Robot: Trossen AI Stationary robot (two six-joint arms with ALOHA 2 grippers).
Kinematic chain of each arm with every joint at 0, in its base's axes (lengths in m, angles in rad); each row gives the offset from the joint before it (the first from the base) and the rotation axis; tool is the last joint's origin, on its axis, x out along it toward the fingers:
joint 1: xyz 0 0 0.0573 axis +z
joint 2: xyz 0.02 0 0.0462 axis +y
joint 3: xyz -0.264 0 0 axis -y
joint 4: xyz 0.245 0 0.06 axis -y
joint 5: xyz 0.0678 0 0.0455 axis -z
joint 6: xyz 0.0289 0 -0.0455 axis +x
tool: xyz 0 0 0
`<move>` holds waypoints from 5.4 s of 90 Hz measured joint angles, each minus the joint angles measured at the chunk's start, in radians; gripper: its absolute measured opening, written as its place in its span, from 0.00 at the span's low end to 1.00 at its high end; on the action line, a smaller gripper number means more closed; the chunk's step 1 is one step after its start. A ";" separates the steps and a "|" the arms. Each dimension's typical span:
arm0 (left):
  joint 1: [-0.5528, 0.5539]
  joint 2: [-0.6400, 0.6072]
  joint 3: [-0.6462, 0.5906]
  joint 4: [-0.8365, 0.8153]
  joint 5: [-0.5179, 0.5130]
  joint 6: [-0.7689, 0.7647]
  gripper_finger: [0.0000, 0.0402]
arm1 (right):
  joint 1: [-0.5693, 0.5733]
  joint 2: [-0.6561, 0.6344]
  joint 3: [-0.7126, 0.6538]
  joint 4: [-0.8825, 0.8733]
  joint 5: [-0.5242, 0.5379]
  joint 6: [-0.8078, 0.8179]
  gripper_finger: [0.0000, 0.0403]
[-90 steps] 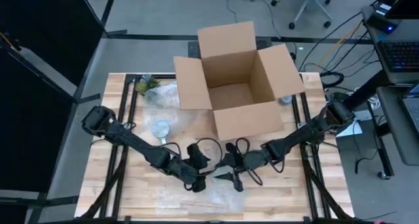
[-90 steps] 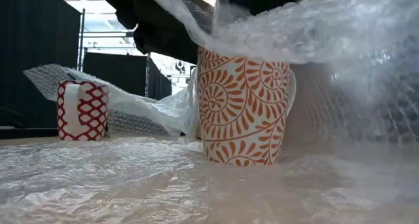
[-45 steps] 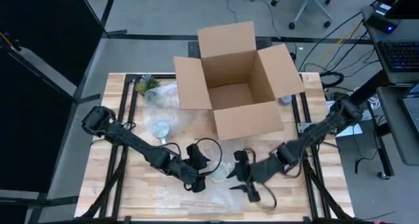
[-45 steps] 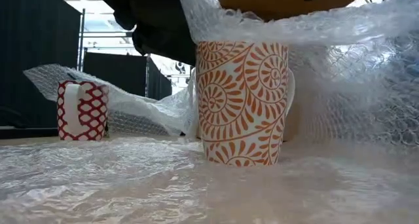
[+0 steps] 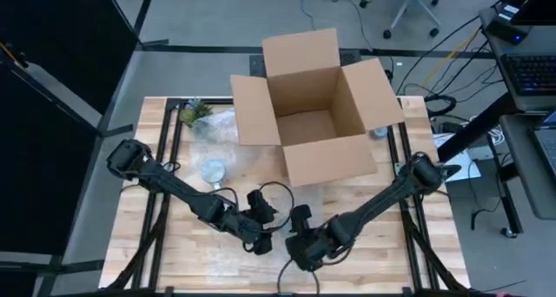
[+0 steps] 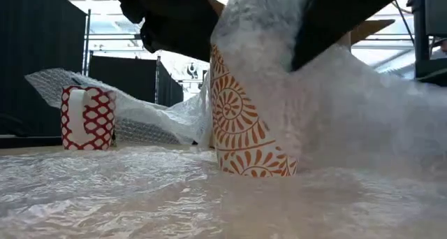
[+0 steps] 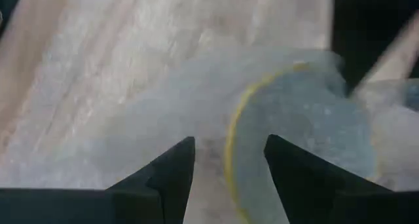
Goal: Wrap mug
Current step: Wrap the yellow mug with the bubble wrap
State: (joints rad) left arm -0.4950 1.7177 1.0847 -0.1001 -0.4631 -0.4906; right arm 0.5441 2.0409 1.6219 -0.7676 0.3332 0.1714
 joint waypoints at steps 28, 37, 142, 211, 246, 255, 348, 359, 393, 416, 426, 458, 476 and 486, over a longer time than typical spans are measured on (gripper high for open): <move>-0.035 -0.057 0.000 -0.013 0.033 -0.024 0.54 | -0.028 0.117 0.046 0.002 -0.066 0.004 0.44; -0.035 -0.050 0.000 -0.017 -0.001 -0.005 0.54 | -0.028 0.120 0.045 0.008 -0.070 0.005 0.43; 0.009 0.072 0.003 0.043 0.016 -0.002 0.54 | 0.016 -0.054 0.042 -0.013 -0.096 0.113 0.42; -0.010 -0.073 -0.003 -0.097 0.115 -0.025 0.54 | -0.027 0.095 0.043 -0.002 -0.078 0.074 0.42; 0.046 -0.062 -0.014 -0.167 -0.131 0.043 0.54 | -0.019 0.095 0.042 0.005 -0.079 0.045 0.42; 0.064 -0.026 -0.013 -0.040 -0.067 0.105 0.54 | -0.019 0.095 0.042 0.007 -0.079 0.042 0.42; 0.050 0.083 -0.008 0.125 0.071 0.111 0.54 | 0.002 -0.103 0.172 -0.326 -0.068 0.088 0.42; 0.050 0.083 -0.009 0.125 0.071 0.108 0.54 | 0.008 -0.101 0.155 -0.372 -0.069 0.101 0.42; 0.050 0.084 -0.010 0.136 0.073 0.105 0.54 | 0.003 0.019 0.055 -0.158 -0.064 0.090 0.42; 0.051 0.084 -0.011 0.146 0.082 0.106 0.54 | -0.017 0.102 0.056 -0.081 -0.066 0.043 0.42; 0.051 0.076 -0.011 0.138 0.095 0.106 0.54 | -0.027 0.114 0.055 -0.064 -0.071 0.043 0.42; -0.012 -0.026 0.034 -0.049 0.095 0.111 0.54 | -0.027 0.113 0.054 -0.079 -0.081 0.049 0.42; -0.025 0.017 0.017 0.048 0.044 0.190 0.54 | -0.027 0.113 0.054 -0.077 -0.080 0.046 0.42; -0.019 0.058 0.017 0.138 0.044 0.274 0.54 | -0.025 0.113 0.052 -0.082 -0.083 0.038 0.42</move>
State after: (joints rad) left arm -0.5136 1.7757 1.1015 0.0378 -0.4194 -0.2167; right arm 0.5194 2.1540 1.6741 -0.8497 0.2505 0.2092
